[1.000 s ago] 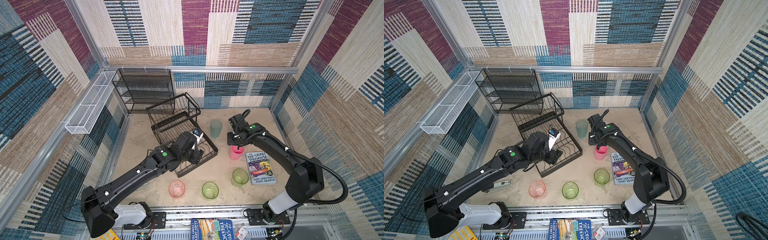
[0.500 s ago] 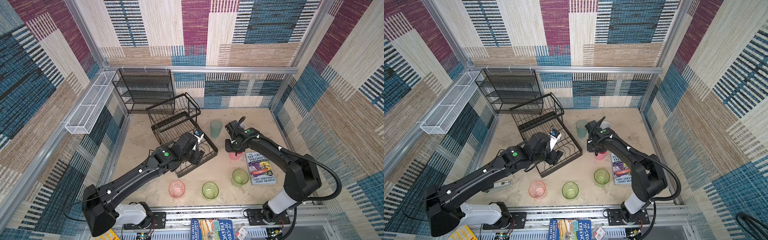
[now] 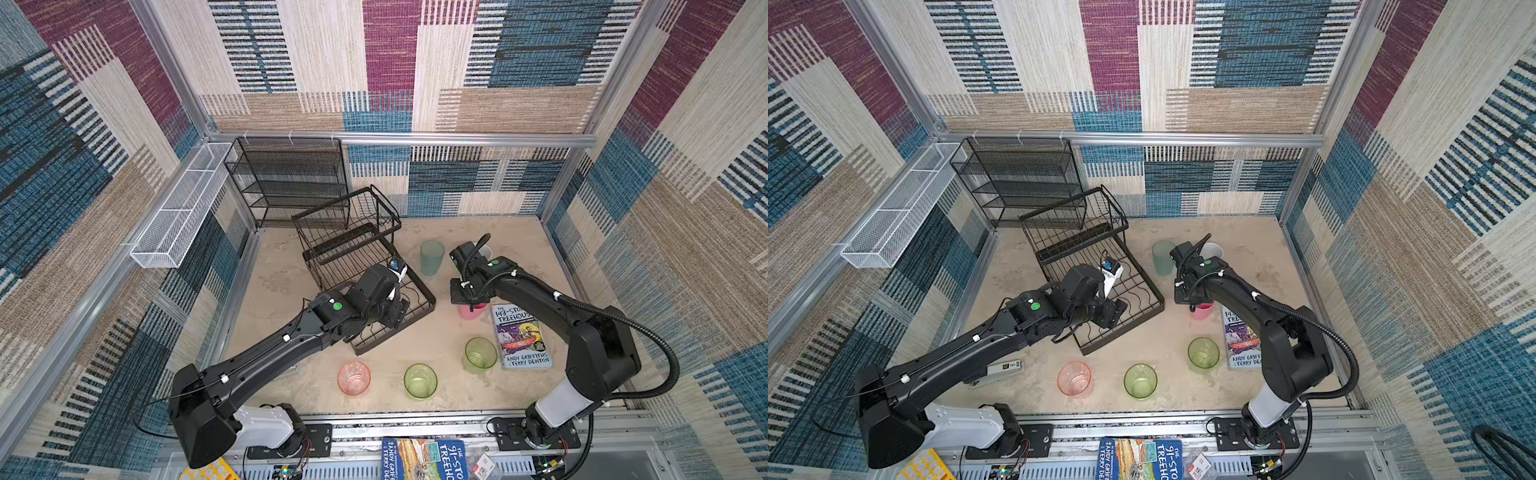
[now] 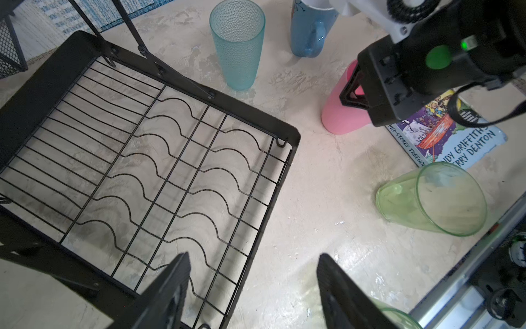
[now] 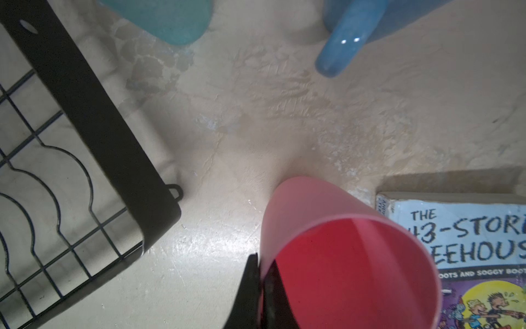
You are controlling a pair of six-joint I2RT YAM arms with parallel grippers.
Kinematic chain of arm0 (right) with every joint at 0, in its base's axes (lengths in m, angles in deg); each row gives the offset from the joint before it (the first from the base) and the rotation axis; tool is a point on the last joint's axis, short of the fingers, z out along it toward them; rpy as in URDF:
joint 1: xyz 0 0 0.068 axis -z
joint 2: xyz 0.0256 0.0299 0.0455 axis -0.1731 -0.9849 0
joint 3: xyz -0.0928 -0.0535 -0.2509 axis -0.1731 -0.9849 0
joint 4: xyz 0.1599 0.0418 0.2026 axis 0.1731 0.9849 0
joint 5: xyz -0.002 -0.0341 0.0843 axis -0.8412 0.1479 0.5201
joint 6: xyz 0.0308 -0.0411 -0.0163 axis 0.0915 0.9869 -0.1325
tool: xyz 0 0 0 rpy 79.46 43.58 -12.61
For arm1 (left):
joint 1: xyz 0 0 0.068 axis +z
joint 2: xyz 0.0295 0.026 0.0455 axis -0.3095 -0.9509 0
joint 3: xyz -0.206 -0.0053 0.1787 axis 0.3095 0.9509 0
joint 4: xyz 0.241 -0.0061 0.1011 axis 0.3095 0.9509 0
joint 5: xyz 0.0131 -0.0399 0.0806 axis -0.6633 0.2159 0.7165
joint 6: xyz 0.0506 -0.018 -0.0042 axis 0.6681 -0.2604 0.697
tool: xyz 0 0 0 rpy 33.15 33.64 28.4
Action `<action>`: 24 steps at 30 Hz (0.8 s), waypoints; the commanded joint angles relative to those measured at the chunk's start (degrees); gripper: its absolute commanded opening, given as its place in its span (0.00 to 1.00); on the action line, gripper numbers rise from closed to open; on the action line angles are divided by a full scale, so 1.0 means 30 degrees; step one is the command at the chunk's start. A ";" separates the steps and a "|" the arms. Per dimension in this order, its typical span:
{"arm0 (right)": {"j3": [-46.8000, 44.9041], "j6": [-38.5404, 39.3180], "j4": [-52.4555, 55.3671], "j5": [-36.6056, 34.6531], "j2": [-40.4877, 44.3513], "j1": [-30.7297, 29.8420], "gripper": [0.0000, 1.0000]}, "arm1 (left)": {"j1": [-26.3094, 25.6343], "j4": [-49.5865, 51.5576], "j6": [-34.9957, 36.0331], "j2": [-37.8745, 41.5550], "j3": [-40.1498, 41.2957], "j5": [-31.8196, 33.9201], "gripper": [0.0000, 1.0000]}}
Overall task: Load cups into a dish rack
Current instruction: Pick up the cup from the middle-right of the table, then place the cup upside down at the dish rack.
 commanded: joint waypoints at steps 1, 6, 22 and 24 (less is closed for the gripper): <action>0.0409 0.0208 0.0215 -0.0588 0.0551 0.0007 0.00 | -0.0002 0.0363 -0.1373 0.0024 -0.0264 0.0379 0.74; 0.1017 0.0684 0.0773 -0.0792 0.2199 0.0015 0.00 | -0.0002 0.0850 -0.3403 0.0280 -0.0562 0.0102 0.74; -0.0597 0.3190 -0.6318 0.4690 0.8946 0.0080 0.00 | -0.0534 -0.3227 -1.6649 0.0806 0.0659 -0.2768 0.76; -0.1519 0.2923 -0.7584 0.5874 1.0001 0.0073 0.00 | -0.0929 -0.4394 -1.8501 0.1053 0.1503 -0.2043 0.79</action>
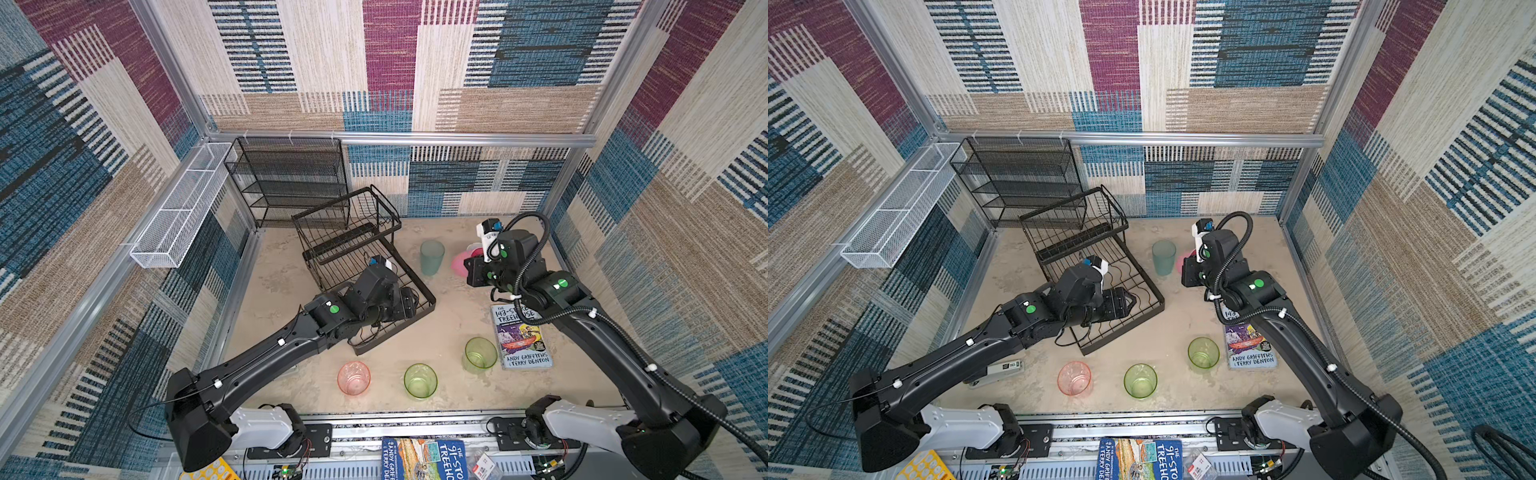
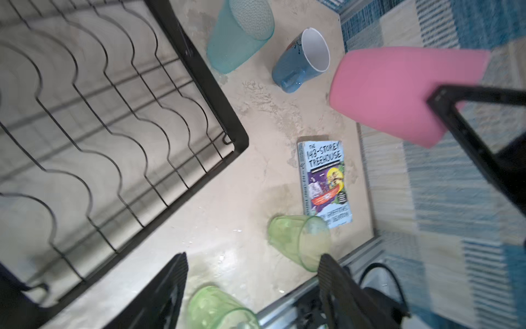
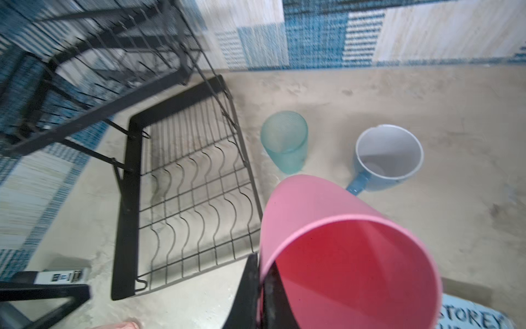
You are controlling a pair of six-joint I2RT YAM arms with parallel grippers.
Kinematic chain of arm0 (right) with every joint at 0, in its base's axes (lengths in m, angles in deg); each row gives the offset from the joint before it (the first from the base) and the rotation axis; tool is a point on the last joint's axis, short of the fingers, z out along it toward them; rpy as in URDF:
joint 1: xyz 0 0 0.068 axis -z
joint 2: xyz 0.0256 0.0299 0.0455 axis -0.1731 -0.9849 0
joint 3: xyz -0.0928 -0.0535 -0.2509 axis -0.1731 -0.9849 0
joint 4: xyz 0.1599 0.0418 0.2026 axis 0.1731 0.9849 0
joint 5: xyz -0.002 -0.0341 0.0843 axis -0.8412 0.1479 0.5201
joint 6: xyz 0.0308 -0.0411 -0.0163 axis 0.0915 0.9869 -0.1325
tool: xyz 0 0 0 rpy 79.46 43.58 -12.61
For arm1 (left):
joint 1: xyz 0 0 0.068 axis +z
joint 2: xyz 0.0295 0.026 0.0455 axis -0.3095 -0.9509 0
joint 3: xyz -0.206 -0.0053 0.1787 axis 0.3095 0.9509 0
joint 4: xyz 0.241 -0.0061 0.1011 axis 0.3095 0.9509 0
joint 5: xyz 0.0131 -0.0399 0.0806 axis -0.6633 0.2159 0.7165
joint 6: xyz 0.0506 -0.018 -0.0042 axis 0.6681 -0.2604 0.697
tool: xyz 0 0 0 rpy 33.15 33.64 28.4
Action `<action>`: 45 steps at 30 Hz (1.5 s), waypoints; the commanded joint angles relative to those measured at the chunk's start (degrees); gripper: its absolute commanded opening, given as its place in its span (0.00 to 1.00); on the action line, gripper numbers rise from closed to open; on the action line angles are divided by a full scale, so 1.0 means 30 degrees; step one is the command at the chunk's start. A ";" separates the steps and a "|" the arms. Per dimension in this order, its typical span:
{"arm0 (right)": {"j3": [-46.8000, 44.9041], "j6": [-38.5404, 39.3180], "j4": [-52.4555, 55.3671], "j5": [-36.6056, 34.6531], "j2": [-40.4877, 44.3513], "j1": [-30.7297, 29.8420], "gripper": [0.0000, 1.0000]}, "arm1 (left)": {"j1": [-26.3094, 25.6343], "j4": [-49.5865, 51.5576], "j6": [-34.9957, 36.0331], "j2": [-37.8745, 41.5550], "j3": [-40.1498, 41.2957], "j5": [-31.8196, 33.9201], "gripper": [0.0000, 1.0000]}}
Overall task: Load cups into a dish rack
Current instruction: Place the cup upside down at the dish rack.
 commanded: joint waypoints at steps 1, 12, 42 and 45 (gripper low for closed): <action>-0.1314 -0.0160 -0.4064 0.2943 0.1602 0.0016 0.00 | -0.0567 -0.3213 -0.5105 0.0378 0.0989 0.1056 0.79; -0.5147 -0.0210 -0.7818 0.4848 0.5643 0.0016 0.00 | -0.2256 -0.6082 -1.1550 0.0008 0.0851 0.4963 0.86; -0.9405 0.0383 -1.4863 1.0426 0.6753 0.0216 0.00 | 0.0597 -1.3484 -1.5191 -0.2513 0.0249 0.1601 0.94; -0.9346 0.0325 -1.5346 1.0848 0.6330 0.0249 0.00 | 0.0950 -1.3889 -1.5502 -0.2541 0.0537 0.0923 0.92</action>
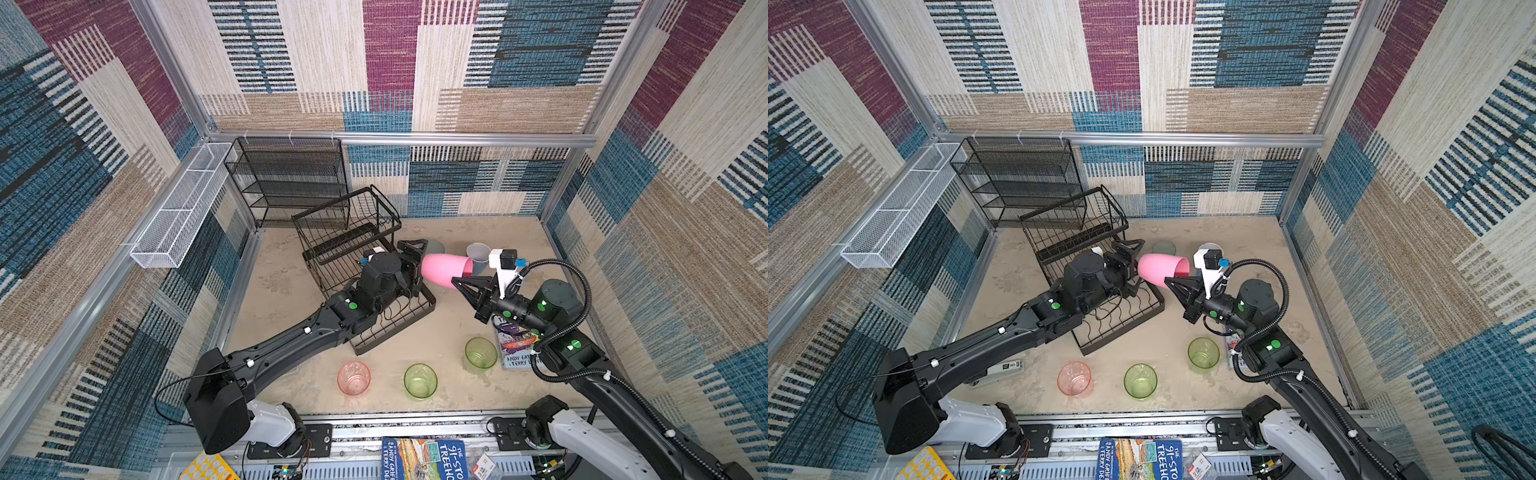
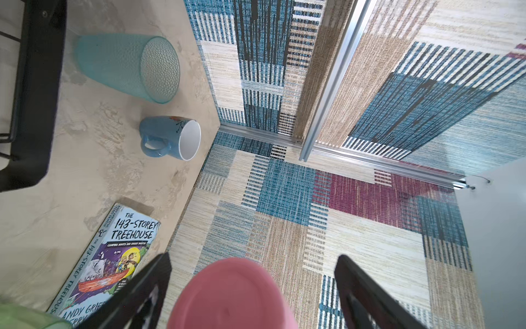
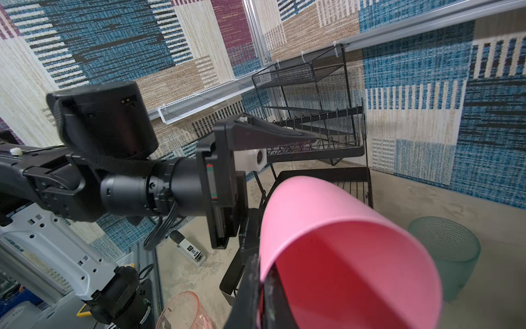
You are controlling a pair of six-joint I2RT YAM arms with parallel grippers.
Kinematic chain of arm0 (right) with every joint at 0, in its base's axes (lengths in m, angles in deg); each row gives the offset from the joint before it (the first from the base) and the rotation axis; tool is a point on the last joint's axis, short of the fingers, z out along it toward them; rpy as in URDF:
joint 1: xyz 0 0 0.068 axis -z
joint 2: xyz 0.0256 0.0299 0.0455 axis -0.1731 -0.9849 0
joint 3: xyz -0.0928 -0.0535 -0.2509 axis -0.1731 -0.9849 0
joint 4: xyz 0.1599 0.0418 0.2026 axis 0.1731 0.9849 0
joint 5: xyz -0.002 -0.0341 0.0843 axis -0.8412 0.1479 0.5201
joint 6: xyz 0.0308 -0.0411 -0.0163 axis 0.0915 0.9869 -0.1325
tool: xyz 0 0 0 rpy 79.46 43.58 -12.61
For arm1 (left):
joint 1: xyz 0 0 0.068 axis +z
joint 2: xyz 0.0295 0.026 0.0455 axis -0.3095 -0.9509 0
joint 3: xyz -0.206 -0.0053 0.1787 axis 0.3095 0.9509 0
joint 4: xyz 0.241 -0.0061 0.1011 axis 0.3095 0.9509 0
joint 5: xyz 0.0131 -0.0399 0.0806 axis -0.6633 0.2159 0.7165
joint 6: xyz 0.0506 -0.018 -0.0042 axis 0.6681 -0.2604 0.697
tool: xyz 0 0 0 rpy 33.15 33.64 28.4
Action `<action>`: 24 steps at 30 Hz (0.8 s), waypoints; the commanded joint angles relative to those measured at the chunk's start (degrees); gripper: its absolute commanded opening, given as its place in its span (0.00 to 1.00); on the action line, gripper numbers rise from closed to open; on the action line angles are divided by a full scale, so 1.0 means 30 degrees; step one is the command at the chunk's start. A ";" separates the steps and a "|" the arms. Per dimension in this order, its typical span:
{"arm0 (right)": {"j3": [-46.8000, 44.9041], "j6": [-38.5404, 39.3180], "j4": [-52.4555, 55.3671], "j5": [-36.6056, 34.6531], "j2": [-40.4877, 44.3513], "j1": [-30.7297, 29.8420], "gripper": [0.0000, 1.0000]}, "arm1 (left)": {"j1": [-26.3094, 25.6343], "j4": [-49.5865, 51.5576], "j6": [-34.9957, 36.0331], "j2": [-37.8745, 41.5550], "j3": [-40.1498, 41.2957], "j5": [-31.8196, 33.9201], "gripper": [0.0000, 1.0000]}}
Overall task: Load cups into a dish rack
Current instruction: Place the cup upside down at the dish rack.
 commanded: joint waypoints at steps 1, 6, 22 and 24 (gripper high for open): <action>0.0168 0.0014 -0.1622 0.1203 -0.0464 0.0045 0.00 | 0.0275 -0.1462 -0.0608 -0.0077 0.0247 -0.1607 0.91; 0.0264 -0.0097 -0.2197 0.1678 -0.1115 0.0073 0.00 | 0.0788 -0.1674 -0.0597 -0.0216 0.0072 -0.2907 0.89; 0.0816 -0.0052 -0.3018 0.2241 -0.2691 0.0363 0.00 | 0.0967 -0.3147 -0.1214 -0.0690 0.0636 -0.3620 0.84; 0.0750 -0.0044 -0.3126 0.2221 -0.2695 0.0424 0.00 | 0.0970 -0.2838 -0.1172 -0.0662 0.0564 -0.3580 0.81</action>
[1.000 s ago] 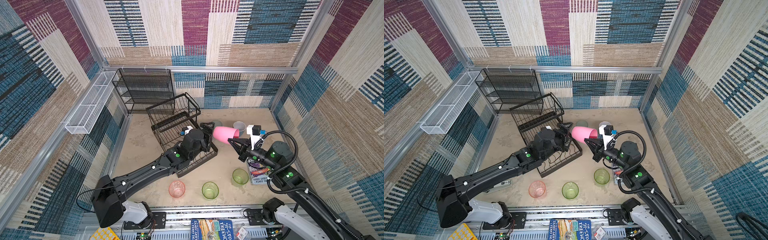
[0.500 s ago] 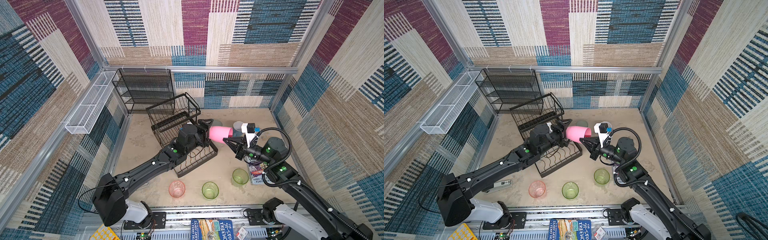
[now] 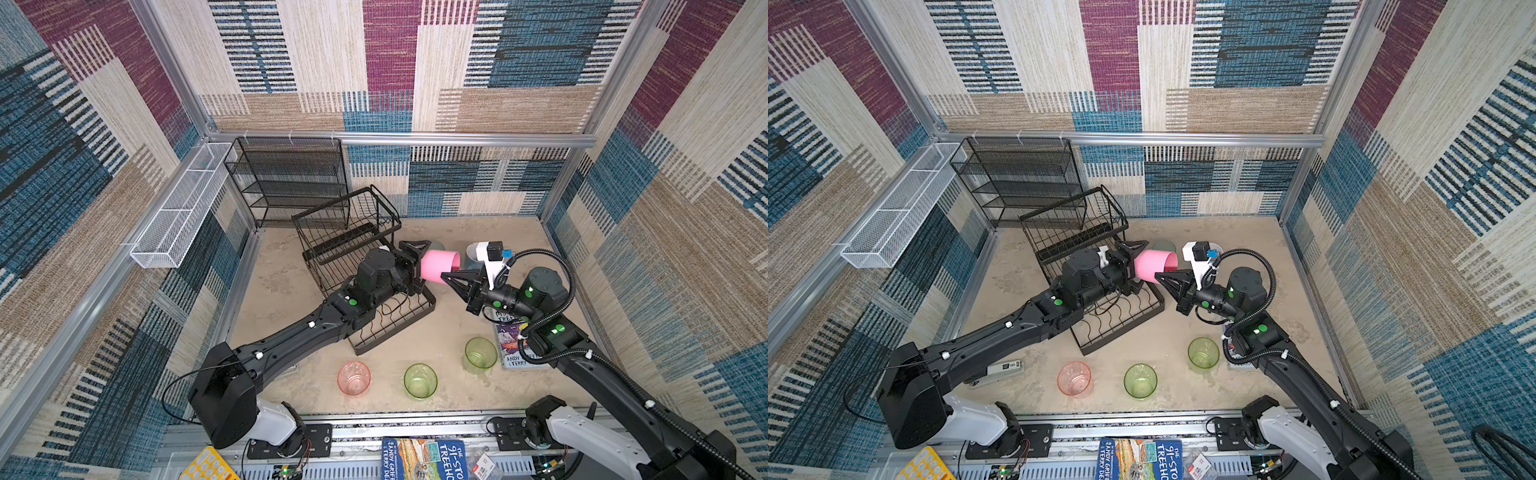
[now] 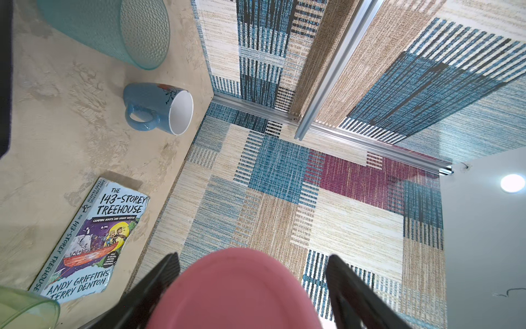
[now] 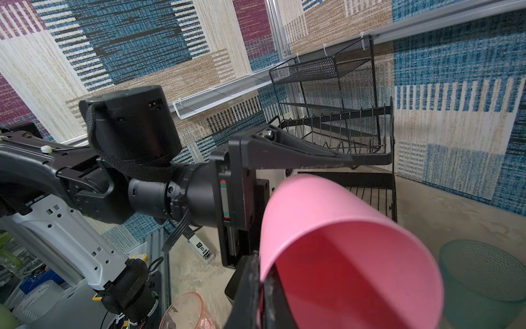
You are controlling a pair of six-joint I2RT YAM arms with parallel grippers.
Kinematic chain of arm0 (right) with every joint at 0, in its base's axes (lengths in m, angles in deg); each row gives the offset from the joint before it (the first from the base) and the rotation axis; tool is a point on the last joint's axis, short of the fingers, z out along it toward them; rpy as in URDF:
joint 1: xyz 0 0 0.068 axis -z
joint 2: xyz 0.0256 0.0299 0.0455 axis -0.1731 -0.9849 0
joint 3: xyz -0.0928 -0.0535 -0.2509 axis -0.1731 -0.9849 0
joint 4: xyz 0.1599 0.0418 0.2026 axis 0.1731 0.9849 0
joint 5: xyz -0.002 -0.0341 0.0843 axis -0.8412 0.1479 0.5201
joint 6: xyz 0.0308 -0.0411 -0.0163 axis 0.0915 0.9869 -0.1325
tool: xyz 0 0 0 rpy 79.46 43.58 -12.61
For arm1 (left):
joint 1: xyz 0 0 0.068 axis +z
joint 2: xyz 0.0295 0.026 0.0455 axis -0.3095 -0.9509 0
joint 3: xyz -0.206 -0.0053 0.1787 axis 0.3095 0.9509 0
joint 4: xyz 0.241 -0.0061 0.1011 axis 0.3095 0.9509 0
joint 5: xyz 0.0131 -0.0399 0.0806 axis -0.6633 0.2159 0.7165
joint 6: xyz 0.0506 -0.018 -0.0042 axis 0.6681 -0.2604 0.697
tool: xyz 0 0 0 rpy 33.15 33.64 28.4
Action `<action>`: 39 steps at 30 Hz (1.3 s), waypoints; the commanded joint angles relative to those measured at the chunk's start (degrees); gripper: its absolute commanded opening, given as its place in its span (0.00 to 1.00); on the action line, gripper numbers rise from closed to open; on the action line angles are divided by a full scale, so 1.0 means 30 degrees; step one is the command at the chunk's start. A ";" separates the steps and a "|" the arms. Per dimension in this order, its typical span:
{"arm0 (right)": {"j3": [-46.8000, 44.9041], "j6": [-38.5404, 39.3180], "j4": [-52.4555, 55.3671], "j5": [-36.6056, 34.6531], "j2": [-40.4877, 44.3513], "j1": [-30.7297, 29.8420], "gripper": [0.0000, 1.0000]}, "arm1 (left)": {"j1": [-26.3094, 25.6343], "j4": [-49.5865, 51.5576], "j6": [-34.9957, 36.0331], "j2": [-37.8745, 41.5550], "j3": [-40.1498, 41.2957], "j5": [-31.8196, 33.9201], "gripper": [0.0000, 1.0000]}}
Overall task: Load cups into a dish rack
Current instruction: Place the cup upside down at the dish rack.
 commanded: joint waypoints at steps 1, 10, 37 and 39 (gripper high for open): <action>0.0140 -0.0075 -0.1072 0.0429 -0.0043 0.0078 0.00 | 0.0003 -0.0651 -0.0207 0.0011 -0.0062 -0.0268 0.80; 0.0033 -0.0495 -0.1309 0.1072 -0.0293 0.0259 0.00 | 0.0003 -0.1097 -0.0126 0.0128 0.0282 -0.0143 0.74; 0.0544 -0.0793 -0.0801 0.1469 -0.1314 0.0317 0.01 | 0.0004 -0.2618 0.0151 -0.0050 0.1110 -0.0045 0.67; 0.0549 -0.0879 -0.0458 0.1068 -0.1336 0.0310 0.11 | 0.0004 -0.2498 0.0326 0.0058 0.1221 0.0094 0.65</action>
